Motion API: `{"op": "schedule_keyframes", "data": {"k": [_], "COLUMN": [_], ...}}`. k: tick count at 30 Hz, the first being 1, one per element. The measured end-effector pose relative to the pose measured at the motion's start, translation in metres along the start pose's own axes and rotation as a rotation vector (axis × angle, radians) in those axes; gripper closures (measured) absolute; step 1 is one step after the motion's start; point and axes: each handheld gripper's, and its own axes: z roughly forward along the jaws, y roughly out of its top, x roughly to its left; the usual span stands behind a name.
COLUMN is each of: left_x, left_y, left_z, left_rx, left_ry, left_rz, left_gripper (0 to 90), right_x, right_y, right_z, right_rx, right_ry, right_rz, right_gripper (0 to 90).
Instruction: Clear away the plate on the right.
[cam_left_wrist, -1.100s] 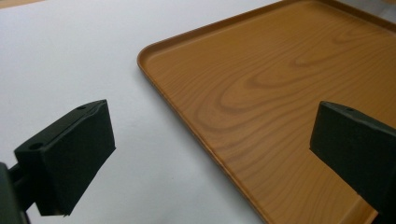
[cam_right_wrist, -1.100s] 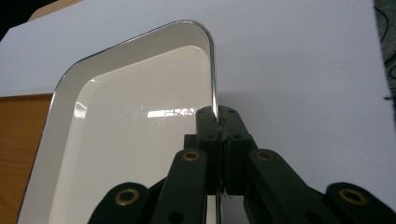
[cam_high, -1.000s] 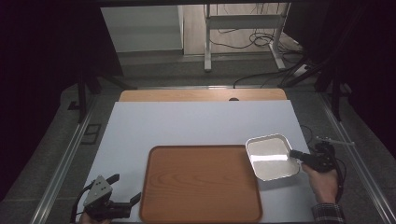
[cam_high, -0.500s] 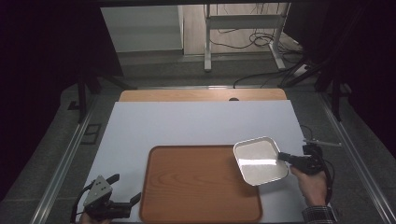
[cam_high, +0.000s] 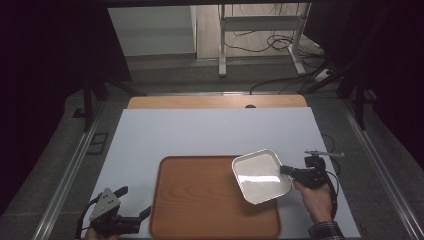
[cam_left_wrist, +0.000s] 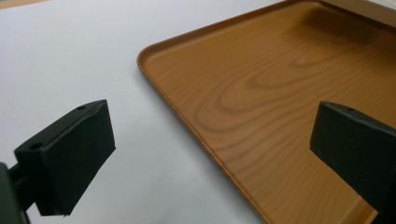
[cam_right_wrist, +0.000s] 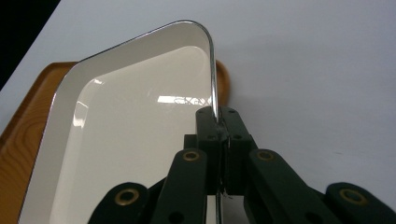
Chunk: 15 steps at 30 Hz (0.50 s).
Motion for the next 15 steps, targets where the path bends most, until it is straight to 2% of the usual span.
{"op": "schedule_keyframes", "data": {"k": [7, 15], "left_x": [0.000, 0.000], "left_y": [0.000, 0.000], "left_z": [0.000, 0.000], "left_rx": [0.002, 0.005], "left_ry": [-0.001, -0.001], "left_rz": [0.002, 0.007], "left_gripper": [0.0, 0.0], "right_x": [0.020, 0.035], "right_y": [-0.003, -0.004], "right_z": [0.017, 0.031], "right_rx": [0.015, 0.026], "right_ry": [0.025, 0.041], "right_rz": [-0.018, -0.023], "right_gripper": [88.1, 88.1]}}
